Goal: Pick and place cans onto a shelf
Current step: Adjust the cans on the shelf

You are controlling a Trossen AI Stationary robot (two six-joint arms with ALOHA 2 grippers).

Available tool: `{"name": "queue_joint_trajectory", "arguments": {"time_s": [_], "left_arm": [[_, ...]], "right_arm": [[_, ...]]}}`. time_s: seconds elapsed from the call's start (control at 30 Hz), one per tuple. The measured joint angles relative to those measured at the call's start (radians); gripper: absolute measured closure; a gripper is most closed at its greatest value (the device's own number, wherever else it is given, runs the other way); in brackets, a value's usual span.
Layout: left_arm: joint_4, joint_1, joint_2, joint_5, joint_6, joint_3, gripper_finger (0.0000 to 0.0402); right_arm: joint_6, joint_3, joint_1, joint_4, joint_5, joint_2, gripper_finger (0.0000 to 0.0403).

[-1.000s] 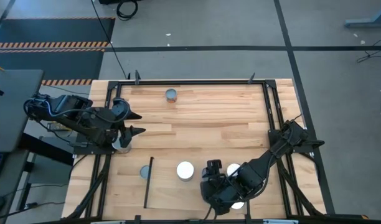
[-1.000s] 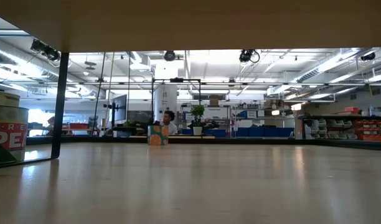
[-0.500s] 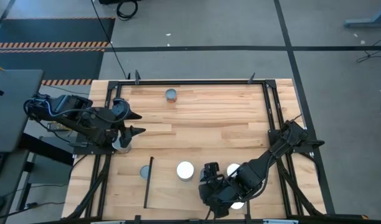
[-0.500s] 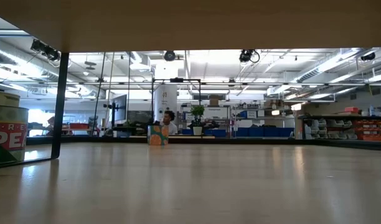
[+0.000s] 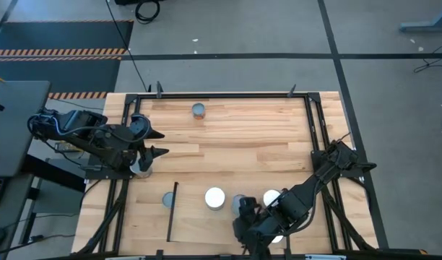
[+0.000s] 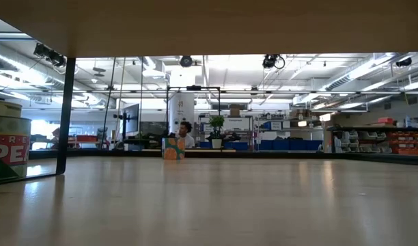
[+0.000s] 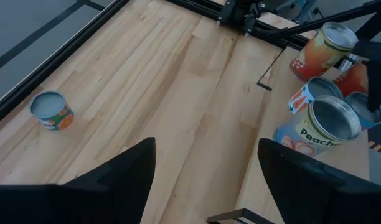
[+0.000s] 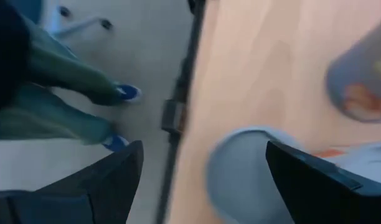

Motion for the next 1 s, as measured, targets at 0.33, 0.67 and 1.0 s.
{"name": "queue_joint_trajectory", "arguments": {"time_s": [0.33, 0.67, 1.0], "left_arm": [[-0.001, 0.0, 0.0, 0.0, 0.001, 0.0, 0.0115], [-0.001, 0.0, 0.0, 0.0, 0.0, 0.0, 0.0115], [-0.001, 0.0, 0.0, 0.0, 0.0, 0.0, 0.0115]], "right_arm": [[0.062, -0.081, 0.0, 0.073, -0.037, 0.0, 0.0056], [0.065, -0.093, 0.0, 0.128, -0.066, -0.001, 0.0056], [0.068, -0.086, -0.004, 0.101, -0.059, -0.001, 0.0056]]}}
